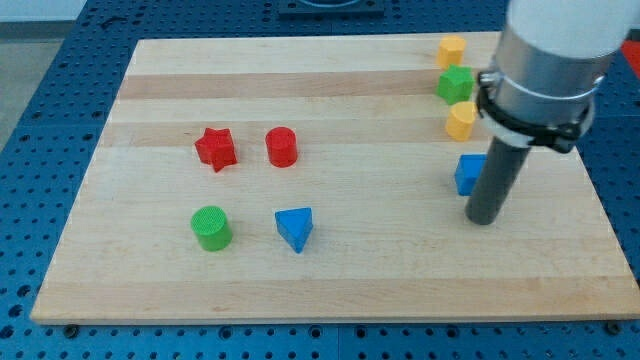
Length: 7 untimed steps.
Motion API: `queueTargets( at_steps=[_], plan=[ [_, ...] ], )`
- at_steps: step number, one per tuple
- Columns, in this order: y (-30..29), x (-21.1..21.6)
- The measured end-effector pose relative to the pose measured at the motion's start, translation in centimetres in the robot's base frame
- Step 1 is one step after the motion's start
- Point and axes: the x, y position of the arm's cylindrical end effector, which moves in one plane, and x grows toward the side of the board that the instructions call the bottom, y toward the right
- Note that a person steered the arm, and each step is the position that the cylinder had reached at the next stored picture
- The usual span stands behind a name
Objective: Push the blue triangle down a bit
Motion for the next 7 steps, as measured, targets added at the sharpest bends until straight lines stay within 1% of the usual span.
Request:
queueTargets(
  at_steps=[1,2,3,4,5,6,7],
  plan=[
    [-0.2,-1.9],
    [-0.7,-2.6],
    [-1.2,-1.9],
    [-4.5,2.8],
    [-9.2,2.2],
    [-12.6,-1.1],
    [-17.9,-3.0]
  ],
)
